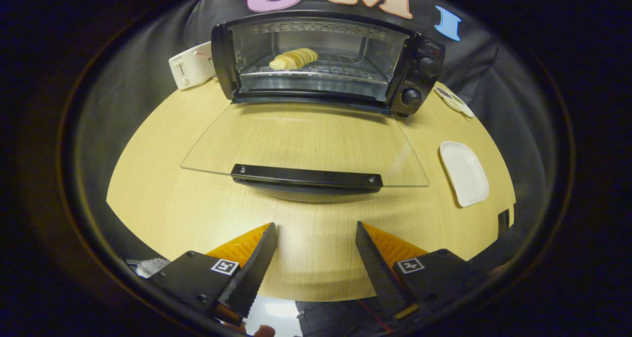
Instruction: Open the toaster oven, put the food inside, and close the toaster oven door.
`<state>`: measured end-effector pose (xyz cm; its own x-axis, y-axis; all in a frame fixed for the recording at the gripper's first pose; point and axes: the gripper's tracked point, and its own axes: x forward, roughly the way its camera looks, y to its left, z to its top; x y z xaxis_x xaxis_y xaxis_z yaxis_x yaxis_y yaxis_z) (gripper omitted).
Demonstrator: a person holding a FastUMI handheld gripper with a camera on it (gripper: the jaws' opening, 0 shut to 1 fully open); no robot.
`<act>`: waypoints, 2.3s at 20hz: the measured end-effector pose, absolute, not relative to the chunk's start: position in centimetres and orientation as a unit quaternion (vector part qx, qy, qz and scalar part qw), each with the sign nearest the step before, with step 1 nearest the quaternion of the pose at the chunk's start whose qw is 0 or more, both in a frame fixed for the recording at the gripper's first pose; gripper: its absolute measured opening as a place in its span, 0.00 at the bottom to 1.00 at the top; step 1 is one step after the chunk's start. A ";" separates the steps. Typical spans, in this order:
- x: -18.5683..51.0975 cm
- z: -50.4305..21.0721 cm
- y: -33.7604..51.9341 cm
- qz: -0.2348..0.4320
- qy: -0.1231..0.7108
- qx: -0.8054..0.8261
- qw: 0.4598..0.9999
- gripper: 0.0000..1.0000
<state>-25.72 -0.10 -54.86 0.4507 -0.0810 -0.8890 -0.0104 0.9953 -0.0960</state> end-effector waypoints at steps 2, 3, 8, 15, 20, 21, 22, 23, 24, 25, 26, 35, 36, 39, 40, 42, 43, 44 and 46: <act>-25.0 -55.0 0.0 -0.024 0.519 -0.036 0.854 0.98; -24.4 -55.1 0.1 -0.024 0.517 -0.029 0.855 0.98; -23.0 -55.6 0.4 -0.018 0.521 -0.015 0.853 0.98; -22.1 -52.8 0.5 -0.010 0.487 -0.008 0.874 0.99; -19.6 -49.5 0.9 -0.005 0.447 0.003 0.895 0.99; -18.8 -48.7 1.1 -0.001 0.437 0.005 0.899 0.99; -18.1 -48.0 1.3 0.001 0.429 0.004 0.903 0.99; -17.1 -46.8 1.3 0.004 0.421 0.002 0.907 0.99; -16.4 -46.2 1.5 0.006 0.414 0.000 0.910 0.99; -15.8 -45.6 1.7 0.009 0.407 -0.002 0.914 0.99; -15.3 -45.2 1.8 0.010 0.401 -0.004 0.916 0.99; -12.3 -42.8 2.6 0.015 0.376 0.010 0.927 0.99; -12.0 -42.5 2.7 0.015 0.371 0.010 0.928 0.99; -10.7 -41.5 3.0 0.016 0.356 0.018 0.934 0.99; -10.4 -41.2 3.1 0.017 0.353 0.019 0.935 0.99; -9.9 -41.0 3.0 0.017 0.350 0.019 0.936 0.99; -10.0 -41.5 3.4 0.018 0.350 0.020 0.937 0.99; -9.9 -41.2 3.6 0.020 0.349 0.020 0.937 0.99; -9.9 -40.6 3.5 0.023 0.344 0.019 0.938 0.99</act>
<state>-9.85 3.49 -40.55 0.7622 0.0557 -0.6450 -0.0301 0.9983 0.0506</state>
